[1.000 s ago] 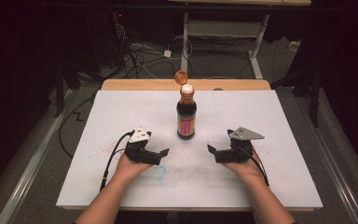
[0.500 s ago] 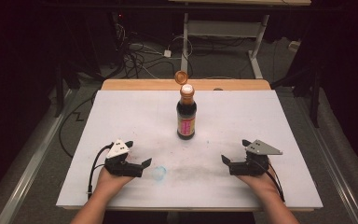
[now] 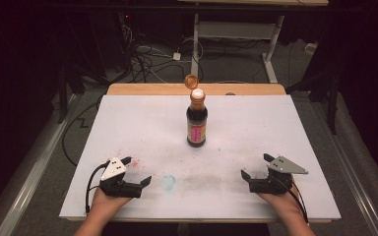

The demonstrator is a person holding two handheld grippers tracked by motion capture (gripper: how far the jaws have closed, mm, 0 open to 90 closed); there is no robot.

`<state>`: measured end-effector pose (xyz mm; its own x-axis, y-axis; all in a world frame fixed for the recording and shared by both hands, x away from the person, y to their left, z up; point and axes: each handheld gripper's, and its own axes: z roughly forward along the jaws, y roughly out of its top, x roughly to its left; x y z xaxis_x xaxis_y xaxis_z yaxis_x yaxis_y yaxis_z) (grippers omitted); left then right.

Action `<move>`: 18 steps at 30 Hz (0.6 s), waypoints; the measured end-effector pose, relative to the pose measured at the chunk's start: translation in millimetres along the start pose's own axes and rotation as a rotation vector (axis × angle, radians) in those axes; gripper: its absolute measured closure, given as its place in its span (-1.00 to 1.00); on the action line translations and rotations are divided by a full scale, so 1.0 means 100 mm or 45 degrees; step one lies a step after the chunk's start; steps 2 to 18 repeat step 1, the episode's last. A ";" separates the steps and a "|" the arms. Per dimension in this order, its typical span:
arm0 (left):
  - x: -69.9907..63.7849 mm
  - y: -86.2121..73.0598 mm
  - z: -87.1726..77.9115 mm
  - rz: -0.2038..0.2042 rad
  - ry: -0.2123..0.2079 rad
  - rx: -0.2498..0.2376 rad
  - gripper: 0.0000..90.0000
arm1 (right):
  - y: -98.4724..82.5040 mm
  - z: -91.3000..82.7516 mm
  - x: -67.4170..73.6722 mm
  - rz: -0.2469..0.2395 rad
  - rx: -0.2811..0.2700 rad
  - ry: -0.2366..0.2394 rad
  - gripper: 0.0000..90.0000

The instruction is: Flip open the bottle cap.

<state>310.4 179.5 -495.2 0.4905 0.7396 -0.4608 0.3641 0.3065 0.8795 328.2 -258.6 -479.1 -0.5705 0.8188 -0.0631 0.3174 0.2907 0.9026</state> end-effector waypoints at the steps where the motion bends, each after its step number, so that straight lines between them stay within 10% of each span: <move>1: 0.00 0.00 0.00 0.000 0.000 -0.001 -1.00 | 0.00 0.00 0.00 -0.003 -0.002 -0.002 -0.99; 18: 0.00 0.00 0.00 0.000 0.000 -0.001 -1.00 | 0.00 0.00 0.00 -0.003 -0.002 -0.002 -0.99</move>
